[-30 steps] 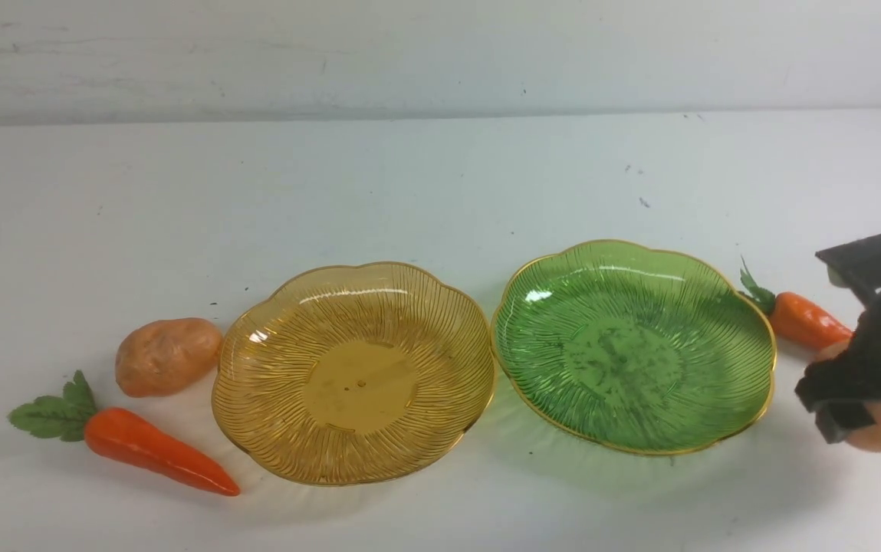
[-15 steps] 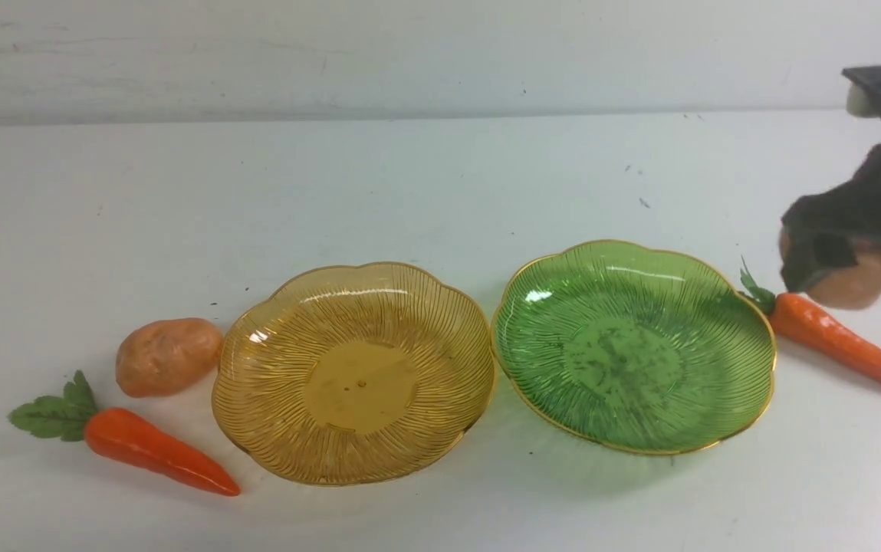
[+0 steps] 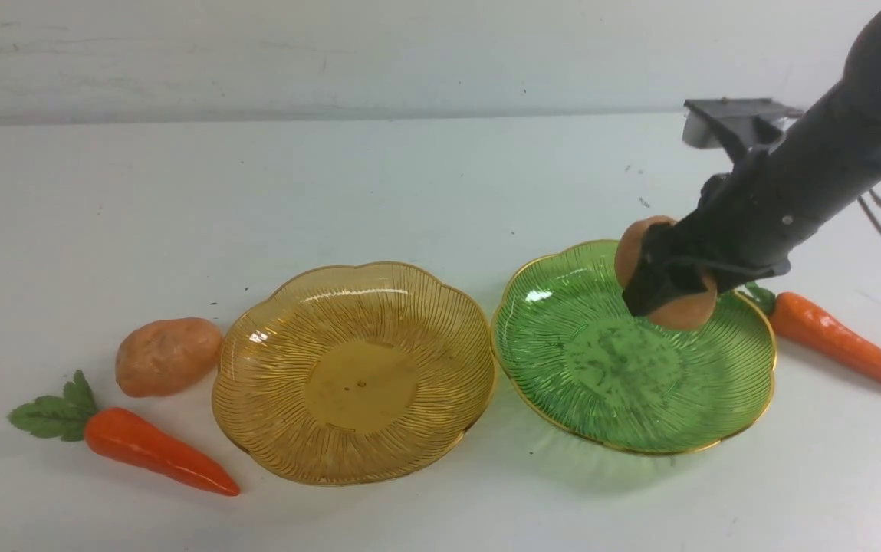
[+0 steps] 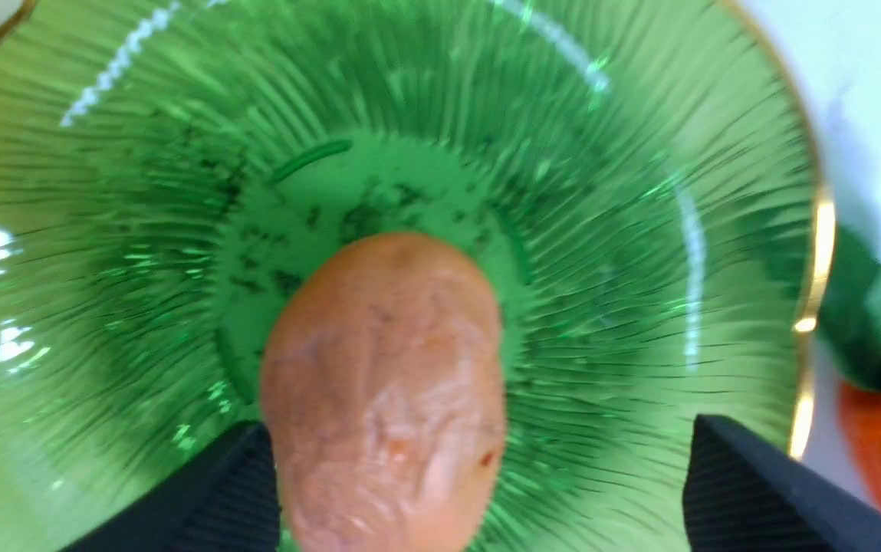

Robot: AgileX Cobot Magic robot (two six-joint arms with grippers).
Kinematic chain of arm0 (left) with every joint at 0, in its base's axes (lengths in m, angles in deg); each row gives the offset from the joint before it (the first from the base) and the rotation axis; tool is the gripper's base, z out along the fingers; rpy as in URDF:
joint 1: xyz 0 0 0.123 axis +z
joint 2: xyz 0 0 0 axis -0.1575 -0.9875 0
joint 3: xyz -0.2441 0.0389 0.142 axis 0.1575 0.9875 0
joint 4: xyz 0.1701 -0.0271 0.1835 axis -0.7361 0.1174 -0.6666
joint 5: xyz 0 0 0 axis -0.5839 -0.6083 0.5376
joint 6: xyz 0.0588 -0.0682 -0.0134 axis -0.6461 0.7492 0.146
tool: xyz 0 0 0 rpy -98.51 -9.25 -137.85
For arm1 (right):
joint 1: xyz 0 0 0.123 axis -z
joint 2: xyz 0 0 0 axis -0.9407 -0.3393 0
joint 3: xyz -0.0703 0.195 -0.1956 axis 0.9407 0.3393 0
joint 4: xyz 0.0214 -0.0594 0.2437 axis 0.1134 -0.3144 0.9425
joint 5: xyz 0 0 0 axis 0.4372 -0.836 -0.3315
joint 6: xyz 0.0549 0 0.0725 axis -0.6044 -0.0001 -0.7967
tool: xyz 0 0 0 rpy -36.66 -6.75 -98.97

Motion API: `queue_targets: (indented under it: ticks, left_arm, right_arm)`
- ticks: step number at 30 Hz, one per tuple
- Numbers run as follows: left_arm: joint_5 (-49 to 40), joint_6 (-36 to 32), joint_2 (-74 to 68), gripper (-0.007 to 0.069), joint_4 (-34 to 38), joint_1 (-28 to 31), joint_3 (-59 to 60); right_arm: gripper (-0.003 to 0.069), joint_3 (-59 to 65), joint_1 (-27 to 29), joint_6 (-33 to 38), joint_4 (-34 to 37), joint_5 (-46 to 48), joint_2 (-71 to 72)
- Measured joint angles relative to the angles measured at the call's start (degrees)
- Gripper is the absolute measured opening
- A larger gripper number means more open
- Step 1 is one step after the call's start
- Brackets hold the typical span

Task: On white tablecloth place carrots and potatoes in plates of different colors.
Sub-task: 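Put the potato onto the plate, then place the carrot on the yellow plate with the right gripper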

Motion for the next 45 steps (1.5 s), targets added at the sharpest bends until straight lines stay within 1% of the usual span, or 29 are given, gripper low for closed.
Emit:
queue_targets:
  ticks: [1, 3, 6, 7, 8, 9, 10, 12, 18, 23, 26, 27, 29, 32, 34, 39, 42, 43, 44, 45]
  left_arm:
    - [0.00, 0.00, 0.00, -0.0004, 0.00, 0.00, 0.00]
    - [0.00, 0.00, 0.00, -0.0004, 0.00, 0.00, 0.00]
    - [0.00, 0.00, 0.00, -0.0004, 0.00, 0.00, 0.00]
    - [0.00, 0.00, 0.00, -0.0004, 0.00, 0.00, 0.00]
    - [0.00, 0.00, 0.00, -0.0004, 0.00, 0.00, 0.00]
    - [0.00, 0.00, 0.00, -0.0004, 0.00, 0.00, 0.00]
    - [0.00, 0.00, 0.00, -0.0004, 0.00, 0.00, 0.00]
    - [0.00, 0.00, 0.00, -0.0004, 0.00, 0.00, 0.00]
    - [0.00, 0.00, 0.00, -0.0004, 0.00, 0.00, 0.00]
    - [0.00, 0.00, 0.00, -0.0004, 0.00, 0.00, 0.00]
    - [0.00, 0.00, 0.00, -0.0004, 0.00, 0.00, 0.00]
    - [0.00, 0.00, 0.00, -0.0004, 0.00, 0.00, 0.00]
    - [0.00, 0.00, 0.00, -0.0004, 0.00, 0.00, 0.00]
    - [0.00, 0.00, 0.00, -0.0004, 0.00, 0.00, 0.00]
    - [0.00, 0.00, 0.00, -0.0004, 0.00, 0.00, 0.00]
    - [0.00, 0.00, 0.00, -0.0004, 0.00, 0.00, 0.00]
    - [0.00, 0.00, 0.00, -0.0004, 0.00, 0.00, 0.00]
    - [0.00, 0.00, 0.00, -0.0004, 0.00, 0.00, 0.00]
    - [0.00, 0.00, 0.00, -0.0004, 0.00, 0.00, 0.00]
    - [0.00, 0.00, 0.00, -0.0004, 0.00, 0.00, 0.00]
  right_arm:
    - [0.0582, -0.05, 0.58, 0.00, -1.56, 0.37, 0.46]
    - [0.0446, 0.47, 2.74, 0.00, -4.04, 0.51, 1.26]
    - [0.0193, 2.41, 7.99, 0.00, -5.47, 0.59, 1.98]
    - [0.0092, 3.32, 10.12, 0.24, -4.93, 0.54, 2.00]
    - [0.0048, 4.18, 11.85, 1.14, -3.85, 0.54, 2.00]
    - [0.0020, 5.10, 13.77, 3.53, -1.38, 0.67, 1.81]
    - [0.0013, 5.65, 15.35, 5.59, 0.60, 0.80, 1.54]
    - [0.0041, 5.98, 16.91, 9.41, 3.90, 0.80, 0.39]
    - [0.0197, 6.04, 17.15, 11.23, 4.02, 0.74, -1.57]
    - [0.0429, 6.04, 17.15, 13.52, 1.01, -0.92, -3.23]
    - [0.0519, 6.04, 17.15, 14.60, -0.97, -1.88, -3.94]
    - [0.0561, 6.04, 17.15, 15.11, -1.89, -2.32, -4.42]
    - [0.0611, 6.04, 17.15, 15.54, -2.74, -2.76, -5.29]
    - [0.0645, 6.09, 17.15, 15.99, -3.40, -2.96, -6.73]
    - [0.0652, 6.09, 17.15, 16.12, -3.87, -3.10, -7.78]
    - [0.0636, 6.09, 17.15, 16.18, -5.44, -3.32, -9.68]
    - [0.0590, 6.09, 17.15, 16.18, -6.28, -3.07, -10.42]
    - [0.0555, 6.09, 17.15, 16.18, -6.28, -2.63, -10.61]
    - [0.0498, 6.09, 17.15, 16.18, -6.60, -2.03, -10.67]
    - [0.0411, 6.02, 17.15, 16.18, -6.66, -1.10, -10.67]
